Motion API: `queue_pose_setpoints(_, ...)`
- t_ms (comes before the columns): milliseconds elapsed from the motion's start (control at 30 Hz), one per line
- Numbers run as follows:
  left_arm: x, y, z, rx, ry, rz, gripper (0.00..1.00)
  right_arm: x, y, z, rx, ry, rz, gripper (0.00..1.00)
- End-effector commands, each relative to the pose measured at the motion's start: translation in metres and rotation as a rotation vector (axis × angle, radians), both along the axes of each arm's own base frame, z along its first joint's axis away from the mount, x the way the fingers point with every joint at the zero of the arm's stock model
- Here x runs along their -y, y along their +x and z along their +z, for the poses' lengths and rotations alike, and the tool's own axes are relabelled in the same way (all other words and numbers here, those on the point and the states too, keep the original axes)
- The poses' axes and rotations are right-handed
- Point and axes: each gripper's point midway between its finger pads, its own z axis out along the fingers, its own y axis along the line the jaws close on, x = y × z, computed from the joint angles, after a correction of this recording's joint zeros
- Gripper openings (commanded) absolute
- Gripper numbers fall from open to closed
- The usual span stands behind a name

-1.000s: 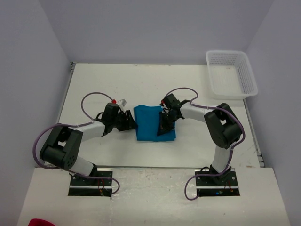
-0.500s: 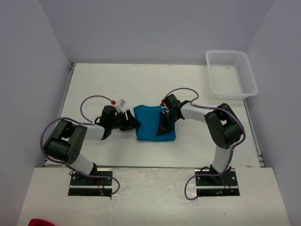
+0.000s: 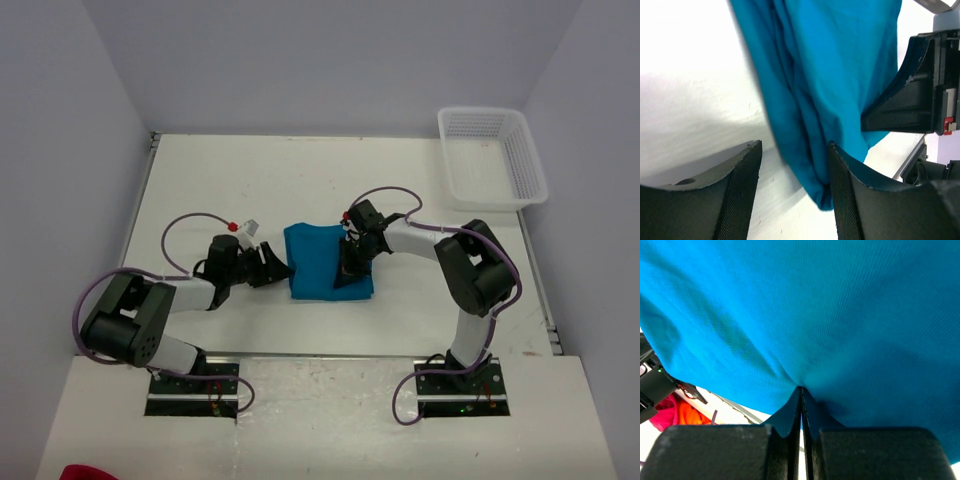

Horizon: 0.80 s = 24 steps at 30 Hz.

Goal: Fold and stack the t-shirts
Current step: Smooth out wrinkles on the folded tshirt

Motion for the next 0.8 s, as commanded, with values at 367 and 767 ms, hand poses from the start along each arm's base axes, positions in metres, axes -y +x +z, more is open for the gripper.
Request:
queue_pose_setpoints(367, -0.02, 0.013, 0.047, 0.142, 0.072, 0.071, 0.0, 0.01, 0.0, -0.011, 0.014, -0.059, 0.002, 0.0)
queue_pose_setpoints(767, 0.015, 0.017, 0.051, 0.162, -0.113, -0.065, 0.0, 0.009, 0.001, -0.011, 0.014, -0.069, 0.01, 0.0)
